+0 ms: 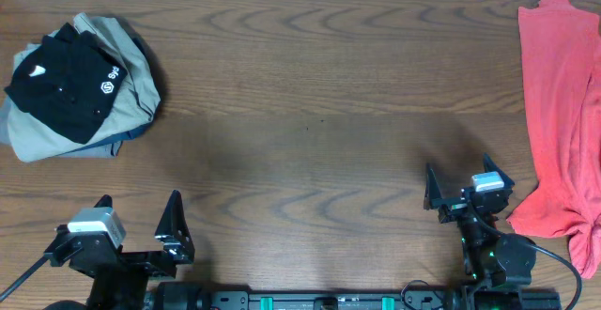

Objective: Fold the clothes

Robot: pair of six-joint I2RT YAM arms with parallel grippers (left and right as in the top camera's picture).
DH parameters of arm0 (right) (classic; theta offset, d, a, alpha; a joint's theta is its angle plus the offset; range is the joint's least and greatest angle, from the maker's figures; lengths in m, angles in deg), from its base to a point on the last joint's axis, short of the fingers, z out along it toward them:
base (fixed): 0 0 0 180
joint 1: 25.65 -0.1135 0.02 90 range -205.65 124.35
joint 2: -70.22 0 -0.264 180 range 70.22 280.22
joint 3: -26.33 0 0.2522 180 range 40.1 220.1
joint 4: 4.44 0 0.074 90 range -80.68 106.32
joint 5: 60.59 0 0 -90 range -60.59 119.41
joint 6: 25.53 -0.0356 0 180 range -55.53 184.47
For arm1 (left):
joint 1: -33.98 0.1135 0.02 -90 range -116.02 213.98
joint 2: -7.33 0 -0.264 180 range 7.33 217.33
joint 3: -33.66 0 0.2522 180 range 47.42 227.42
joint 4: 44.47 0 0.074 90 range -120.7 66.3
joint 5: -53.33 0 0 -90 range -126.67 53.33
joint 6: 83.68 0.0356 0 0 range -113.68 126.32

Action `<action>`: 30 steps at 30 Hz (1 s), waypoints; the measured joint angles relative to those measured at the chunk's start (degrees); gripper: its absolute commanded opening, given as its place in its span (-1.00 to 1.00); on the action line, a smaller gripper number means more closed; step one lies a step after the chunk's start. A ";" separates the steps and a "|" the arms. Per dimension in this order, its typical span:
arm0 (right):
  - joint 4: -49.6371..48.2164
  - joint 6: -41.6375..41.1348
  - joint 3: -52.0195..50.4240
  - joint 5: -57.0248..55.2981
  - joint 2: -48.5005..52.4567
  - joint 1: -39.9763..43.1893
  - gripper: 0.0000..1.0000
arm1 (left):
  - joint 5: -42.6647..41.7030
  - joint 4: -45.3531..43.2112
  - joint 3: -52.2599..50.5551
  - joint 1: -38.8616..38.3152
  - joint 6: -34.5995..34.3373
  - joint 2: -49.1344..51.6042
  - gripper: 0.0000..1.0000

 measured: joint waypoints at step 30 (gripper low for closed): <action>0.00 0.02 -0.02 -0.02 -0.02 -0.04 0.98 | 0.26 -49.53 -52.24 0.04 6.54 -15.67 0.96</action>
